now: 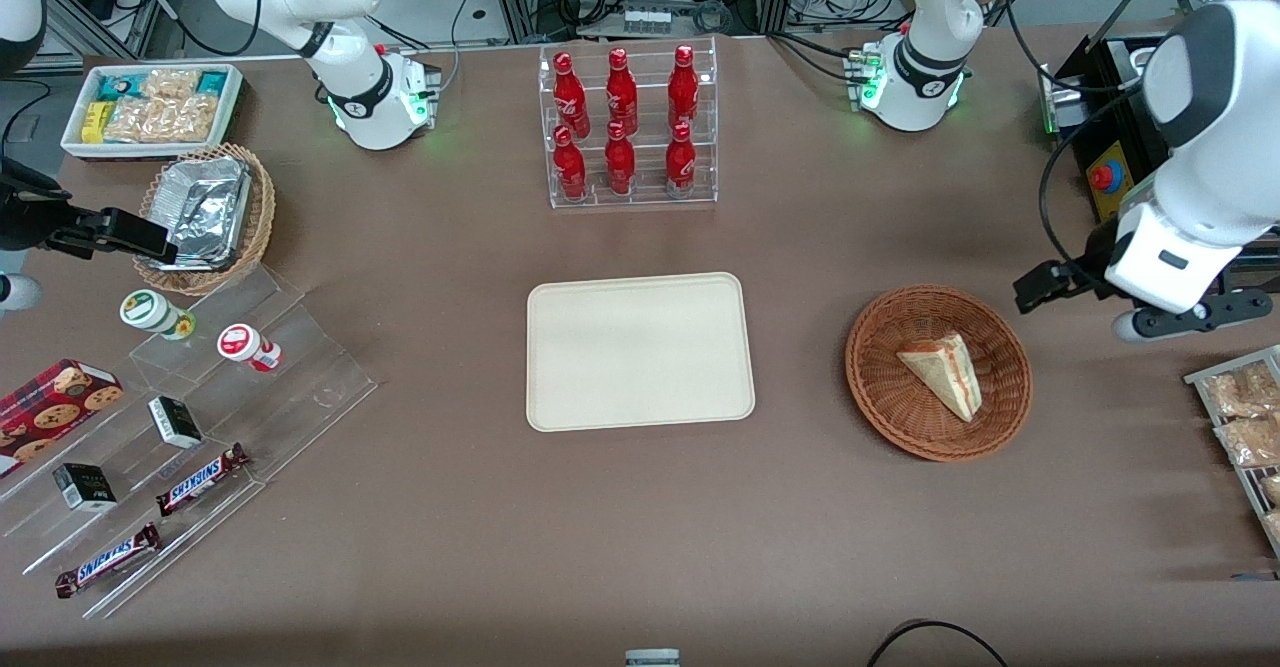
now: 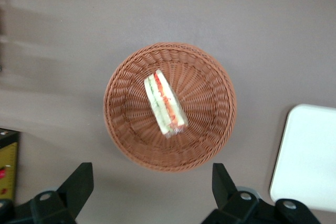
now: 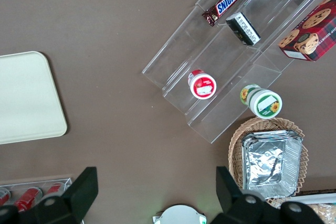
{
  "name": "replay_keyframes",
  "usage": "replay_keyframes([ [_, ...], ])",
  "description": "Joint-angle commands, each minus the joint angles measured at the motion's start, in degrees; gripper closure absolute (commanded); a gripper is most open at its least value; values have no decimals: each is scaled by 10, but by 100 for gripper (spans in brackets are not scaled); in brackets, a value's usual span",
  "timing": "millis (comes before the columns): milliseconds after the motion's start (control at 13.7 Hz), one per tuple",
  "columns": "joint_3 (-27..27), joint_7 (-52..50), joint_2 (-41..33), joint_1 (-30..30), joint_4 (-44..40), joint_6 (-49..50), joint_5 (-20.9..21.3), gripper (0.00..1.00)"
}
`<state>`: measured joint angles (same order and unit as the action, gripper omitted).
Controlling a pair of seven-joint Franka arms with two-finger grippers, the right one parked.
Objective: Place sandwich from basket to tray
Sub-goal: 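Move the left gripper over the wicker basket above the wrapped sandwich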
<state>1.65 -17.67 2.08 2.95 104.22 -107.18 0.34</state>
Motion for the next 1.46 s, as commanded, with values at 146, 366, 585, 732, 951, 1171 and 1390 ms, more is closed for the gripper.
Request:
replay_keyframes([
  [146,1,-115,-14,8,105,-122,10,0],
  [366,4,-162,-8,8,168,-201,9,0],
  [585,4,-190,7,8,224,-284,9,0],
  [732,4,-191,26,8,224,-290,10,0],
  [951,5,-192,58,13,227,-316,10,0],
  [1171,5,-198,75,13,227,-329,10,0],
  [1390,5,-210,88,14,228,-342,10,0],
])
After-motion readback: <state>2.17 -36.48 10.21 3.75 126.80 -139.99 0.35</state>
